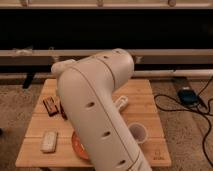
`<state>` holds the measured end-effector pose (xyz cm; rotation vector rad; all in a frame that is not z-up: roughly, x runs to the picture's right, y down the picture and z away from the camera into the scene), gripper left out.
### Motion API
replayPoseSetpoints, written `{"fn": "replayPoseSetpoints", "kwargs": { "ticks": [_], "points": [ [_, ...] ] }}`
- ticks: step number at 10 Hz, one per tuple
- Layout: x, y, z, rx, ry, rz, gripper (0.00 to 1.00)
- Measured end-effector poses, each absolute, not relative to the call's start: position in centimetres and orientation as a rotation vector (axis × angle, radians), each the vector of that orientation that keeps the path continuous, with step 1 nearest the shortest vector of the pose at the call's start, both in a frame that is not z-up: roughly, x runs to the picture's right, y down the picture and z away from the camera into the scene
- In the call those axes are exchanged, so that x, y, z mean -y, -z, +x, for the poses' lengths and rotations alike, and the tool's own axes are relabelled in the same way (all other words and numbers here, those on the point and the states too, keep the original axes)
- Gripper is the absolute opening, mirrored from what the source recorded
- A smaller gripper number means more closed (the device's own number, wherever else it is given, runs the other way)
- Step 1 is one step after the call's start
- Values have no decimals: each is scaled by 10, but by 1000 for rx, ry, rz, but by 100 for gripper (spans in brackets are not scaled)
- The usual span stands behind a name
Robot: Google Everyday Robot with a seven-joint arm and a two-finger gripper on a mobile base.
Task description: Place the pepper on the white sponge
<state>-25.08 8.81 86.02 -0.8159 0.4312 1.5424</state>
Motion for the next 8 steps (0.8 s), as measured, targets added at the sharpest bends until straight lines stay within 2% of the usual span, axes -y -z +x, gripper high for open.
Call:
{"fn": "replayPoseSetpoints", "kwargs": {
  "ticks": [8],
  "points": [
    [-91, -866, -255, -421, -1497, -798, 65]
  ]
}}
